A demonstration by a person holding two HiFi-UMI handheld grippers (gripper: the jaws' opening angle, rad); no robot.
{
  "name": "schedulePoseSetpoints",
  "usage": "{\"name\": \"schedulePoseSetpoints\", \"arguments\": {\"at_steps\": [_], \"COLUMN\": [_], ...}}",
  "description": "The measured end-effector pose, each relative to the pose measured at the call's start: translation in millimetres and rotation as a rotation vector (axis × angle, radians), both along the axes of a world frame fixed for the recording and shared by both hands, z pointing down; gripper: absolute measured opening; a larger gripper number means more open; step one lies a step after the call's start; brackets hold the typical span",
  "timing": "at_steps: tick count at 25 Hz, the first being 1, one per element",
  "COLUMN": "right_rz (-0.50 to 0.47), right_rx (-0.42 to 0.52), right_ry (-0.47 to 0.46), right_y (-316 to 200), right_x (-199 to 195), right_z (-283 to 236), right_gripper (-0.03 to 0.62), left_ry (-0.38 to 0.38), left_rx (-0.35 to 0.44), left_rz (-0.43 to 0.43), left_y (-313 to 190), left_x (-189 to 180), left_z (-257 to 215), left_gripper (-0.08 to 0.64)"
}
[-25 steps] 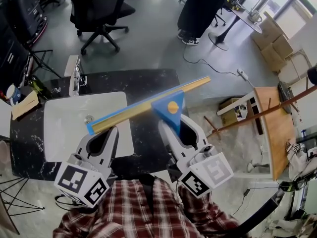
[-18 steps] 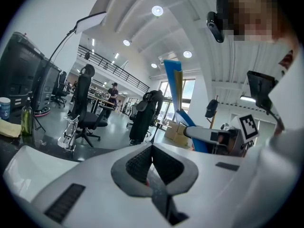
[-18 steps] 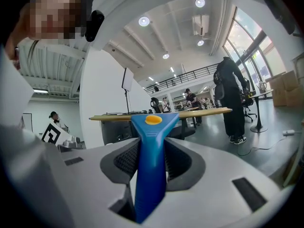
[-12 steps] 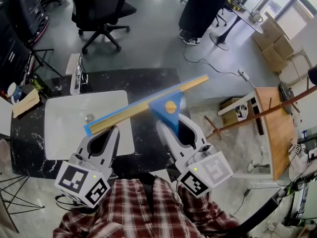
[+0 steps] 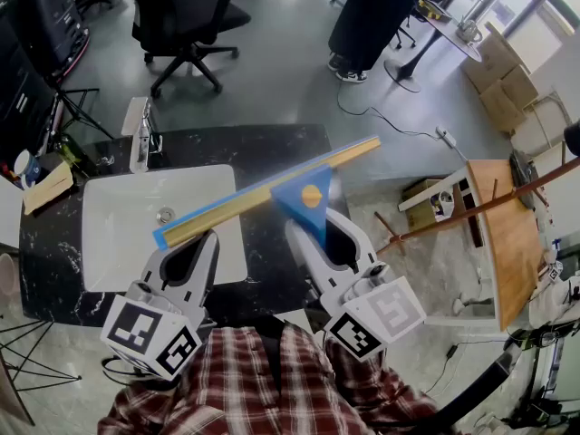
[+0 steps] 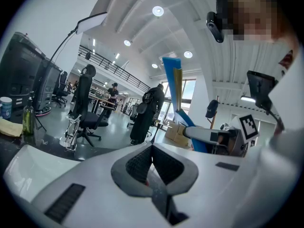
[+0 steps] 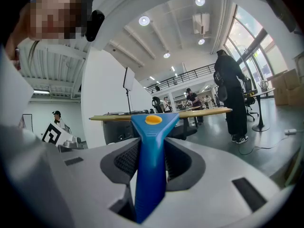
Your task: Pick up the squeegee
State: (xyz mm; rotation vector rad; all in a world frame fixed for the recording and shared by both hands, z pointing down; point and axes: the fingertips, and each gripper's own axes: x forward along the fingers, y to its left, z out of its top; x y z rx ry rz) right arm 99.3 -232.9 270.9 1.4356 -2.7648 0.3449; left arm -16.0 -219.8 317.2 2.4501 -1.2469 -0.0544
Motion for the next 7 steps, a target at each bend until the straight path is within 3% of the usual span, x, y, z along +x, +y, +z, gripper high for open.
{"name": "schedulePoseSetpoints", "arguments": {"at_steps": [7], "right_rz": [-0.004], "right_rx": [-0.005], "right_ry": [-0.001], "right_y": [-2.2], "right_x": [-0.1], "right_z": [-0.2], "right_gripper": [0.138], "left_ry": [0.002], "left_rx": [-0.006], "left_rz": [0.000], "left_y": [-1.8], "left_x": [1.5], "left_z": [0.1], "left_gripper": [0.009]}}
